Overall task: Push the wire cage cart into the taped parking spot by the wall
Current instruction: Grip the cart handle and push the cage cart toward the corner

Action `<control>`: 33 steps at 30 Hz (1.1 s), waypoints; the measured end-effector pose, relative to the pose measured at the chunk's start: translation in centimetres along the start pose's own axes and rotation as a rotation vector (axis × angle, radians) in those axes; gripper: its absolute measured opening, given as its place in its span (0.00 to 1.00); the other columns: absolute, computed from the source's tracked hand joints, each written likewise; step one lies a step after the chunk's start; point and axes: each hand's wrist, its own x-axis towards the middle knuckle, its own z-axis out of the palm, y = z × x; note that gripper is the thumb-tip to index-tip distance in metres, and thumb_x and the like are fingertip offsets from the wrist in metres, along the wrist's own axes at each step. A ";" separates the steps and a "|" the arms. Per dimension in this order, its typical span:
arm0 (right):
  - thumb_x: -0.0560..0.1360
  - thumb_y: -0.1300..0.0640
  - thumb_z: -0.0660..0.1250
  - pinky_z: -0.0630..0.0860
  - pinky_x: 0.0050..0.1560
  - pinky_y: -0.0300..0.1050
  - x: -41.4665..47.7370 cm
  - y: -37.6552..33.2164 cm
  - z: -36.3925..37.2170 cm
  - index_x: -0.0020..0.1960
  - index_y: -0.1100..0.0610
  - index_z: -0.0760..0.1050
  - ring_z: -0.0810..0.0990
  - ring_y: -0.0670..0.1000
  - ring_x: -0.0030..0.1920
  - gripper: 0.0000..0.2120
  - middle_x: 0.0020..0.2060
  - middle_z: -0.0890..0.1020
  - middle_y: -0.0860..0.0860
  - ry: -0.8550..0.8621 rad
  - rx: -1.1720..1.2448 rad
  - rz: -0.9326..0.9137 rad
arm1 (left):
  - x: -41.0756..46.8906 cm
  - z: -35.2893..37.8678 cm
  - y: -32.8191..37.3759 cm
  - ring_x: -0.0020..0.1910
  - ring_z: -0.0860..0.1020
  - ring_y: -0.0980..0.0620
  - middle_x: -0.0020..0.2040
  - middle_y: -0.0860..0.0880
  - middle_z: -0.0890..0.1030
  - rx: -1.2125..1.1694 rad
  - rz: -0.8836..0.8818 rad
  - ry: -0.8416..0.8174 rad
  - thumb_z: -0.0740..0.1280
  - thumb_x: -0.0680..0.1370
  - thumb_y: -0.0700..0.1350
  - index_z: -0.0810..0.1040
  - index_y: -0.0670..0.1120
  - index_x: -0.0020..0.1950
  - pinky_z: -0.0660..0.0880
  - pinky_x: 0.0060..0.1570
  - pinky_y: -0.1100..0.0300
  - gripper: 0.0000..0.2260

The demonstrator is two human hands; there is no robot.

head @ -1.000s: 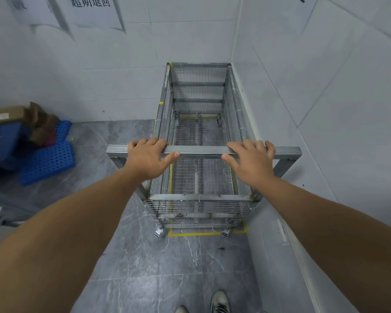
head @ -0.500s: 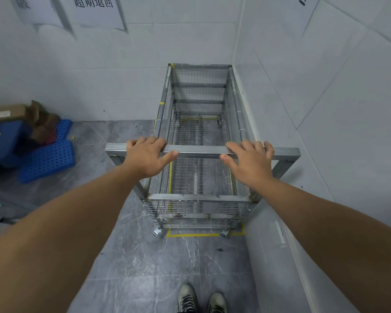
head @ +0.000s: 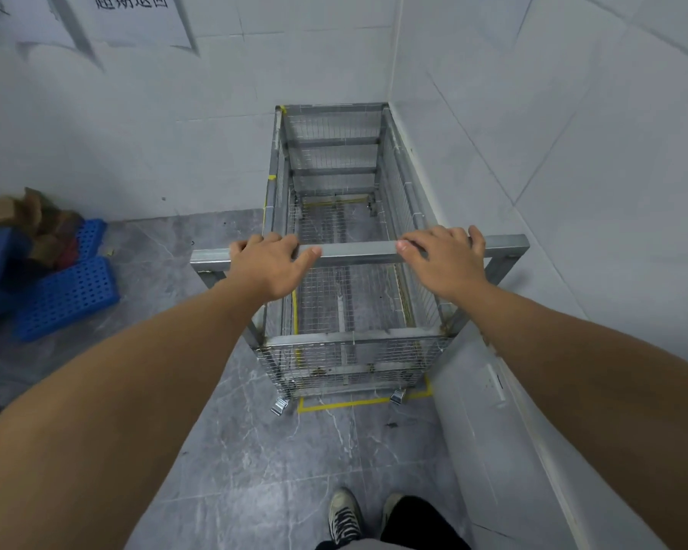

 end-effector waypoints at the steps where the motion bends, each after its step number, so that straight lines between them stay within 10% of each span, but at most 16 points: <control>1: 0.79 0.33 0.44 0.44 0.74 0.65 -0.1 -0.1 0.0 0.61 0.38 0.73 0.68 0.57 0.67 0.24 0.61 0.77 0.48 -0.011 -0.012 0.003 | 0.0 -0.1 0.1 0.60 0.71 0.42 0.55 0.46 0.77 0.006 -0.008 -0.004 0.43 0.77 0.69 0.75 0.52 0.56 0.58 0.62 0.43 0.29; 33: 0.79 0.33 0.45 0.48 0.71 0.63 -0.8 0.4 1.8 0.62 0.42 0.72 0.70 0.55 0.63 0.24 0.56 0.77 0.48 0.143 -0.079 -0.081 | -0.5 0.5 0.4 0.53 0.73 0.46 0.49 0.50 0.77 -0.014 -0.021 0.097 0.39 0.74 0.71 0.73 0.53 0.49 0.59 0.58 0.47 0.31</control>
